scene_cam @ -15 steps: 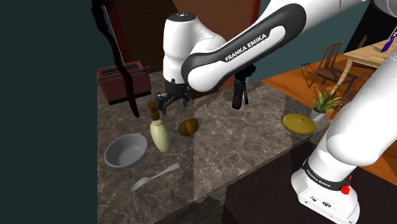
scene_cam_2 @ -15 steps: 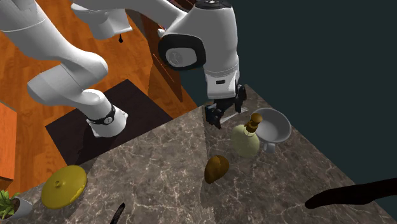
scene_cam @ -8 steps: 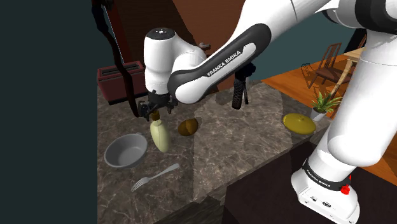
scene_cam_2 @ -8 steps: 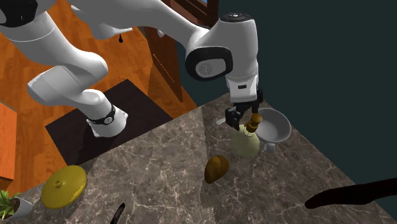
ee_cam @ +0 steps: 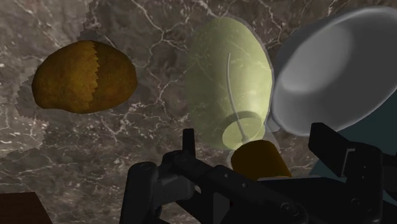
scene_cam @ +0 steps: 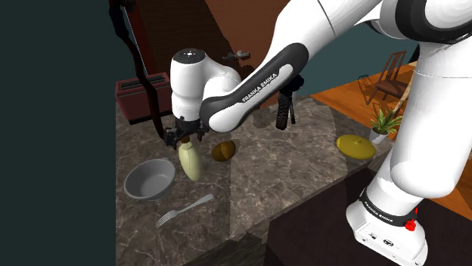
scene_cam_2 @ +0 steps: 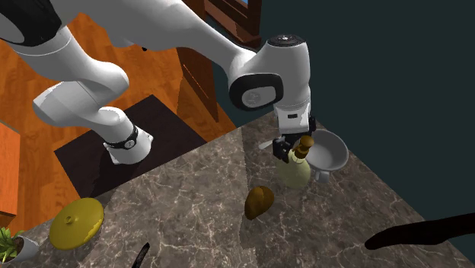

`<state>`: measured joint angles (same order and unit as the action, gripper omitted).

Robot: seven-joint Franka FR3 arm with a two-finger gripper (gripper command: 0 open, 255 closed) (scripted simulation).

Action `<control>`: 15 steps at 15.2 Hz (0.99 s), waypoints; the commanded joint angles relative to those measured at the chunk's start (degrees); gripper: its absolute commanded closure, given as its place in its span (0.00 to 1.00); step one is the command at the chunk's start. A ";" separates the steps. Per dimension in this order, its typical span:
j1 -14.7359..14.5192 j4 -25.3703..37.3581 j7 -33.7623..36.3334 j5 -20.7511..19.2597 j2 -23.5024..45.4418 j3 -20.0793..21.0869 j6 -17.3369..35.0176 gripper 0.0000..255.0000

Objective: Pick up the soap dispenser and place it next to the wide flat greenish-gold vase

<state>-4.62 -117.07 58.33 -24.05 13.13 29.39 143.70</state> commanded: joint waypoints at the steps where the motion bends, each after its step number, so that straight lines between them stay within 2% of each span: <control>1: -0.06 0.07 0.12 -0.17 0.17 -0.06 0.09 0.00; 5: -0.06 0.07 0.12 -0.17 0.17 -0.06 0.09 0.00; 6: -0.06 0.07 0.12 -0.17 0.17 -0.06 0.09 1.00; 15: -0.06 0.07 0.12 -0.17 0.17 -0.06 0.09 1.00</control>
<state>-4.66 -117.01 58.44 -24.22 13.28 29.32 143.78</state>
